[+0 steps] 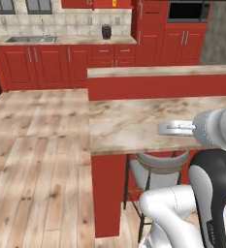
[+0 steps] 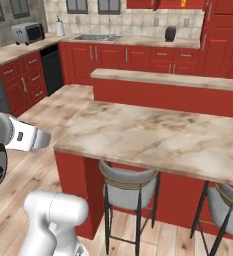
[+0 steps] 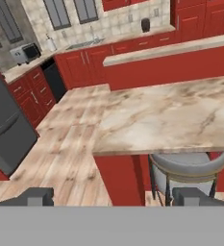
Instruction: Open the cabinet directly in front. Then move the wine and the cup to the dining counter with the candle on it.
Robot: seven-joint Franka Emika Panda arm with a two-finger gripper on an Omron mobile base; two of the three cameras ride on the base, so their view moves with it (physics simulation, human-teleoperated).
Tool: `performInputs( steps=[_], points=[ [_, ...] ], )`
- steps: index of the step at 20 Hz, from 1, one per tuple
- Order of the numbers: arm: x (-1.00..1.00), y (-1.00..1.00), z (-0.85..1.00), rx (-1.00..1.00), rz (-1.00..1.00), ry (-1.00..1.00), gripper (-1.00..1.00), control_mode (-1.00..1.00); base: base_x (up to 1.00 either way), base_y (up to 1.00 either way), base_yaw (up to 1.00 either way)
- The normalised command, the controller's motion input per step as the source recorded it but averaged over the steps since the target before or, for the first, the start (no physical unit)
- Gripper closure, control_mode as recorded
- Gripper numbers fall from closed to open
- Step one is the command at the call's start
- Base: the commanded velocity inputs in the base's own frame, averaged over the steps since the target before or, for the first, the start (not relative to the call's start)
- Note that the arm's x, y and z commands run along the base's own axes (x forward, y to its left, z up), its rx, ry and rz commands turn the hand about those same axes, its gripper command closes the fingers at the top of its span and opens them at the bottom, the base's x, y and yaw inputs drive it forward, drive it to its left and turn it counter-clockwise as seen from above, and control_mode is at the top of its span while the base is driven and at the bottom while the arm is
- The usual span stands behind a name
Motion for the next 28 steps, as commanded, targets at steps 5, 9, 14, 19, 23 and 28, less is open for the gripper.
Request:
performInputs(
  steps=[5, 9, 14, 19, 23, 28],
  points=[
    [0.00, 0.00, 0.00, 0.00, 0.00, 0.00, -1.00, 1.00, 0.00, 1.00, 0.00],
    [0.00, 0.00, 0.00, 0.00, 0.00, 0.00, -1.00, 1.00, 0.00, 1.00, 0.00],
    [0.00, 0.00, 0.00, 0.00, 0.00, 0.00, -1.00, 1.00, 0.00, 1.00, 0.00],
    [0.00, 0.00, 0.00, 0.00, 0.00, 0.00, -1.00, 1.00, 0.45, 1.00, -0.03],
    [0.00, 0.00, 0.00, 0.00, 0.00, 0.00, -1.00, 1.00, 1.00, 0.69, -0.14],
    [0.00, 0.00, 0.00, 0.00, 0.00, 0.00, -1.00, 1.00, 1.00, 0.38, -0.21]
  ],
)
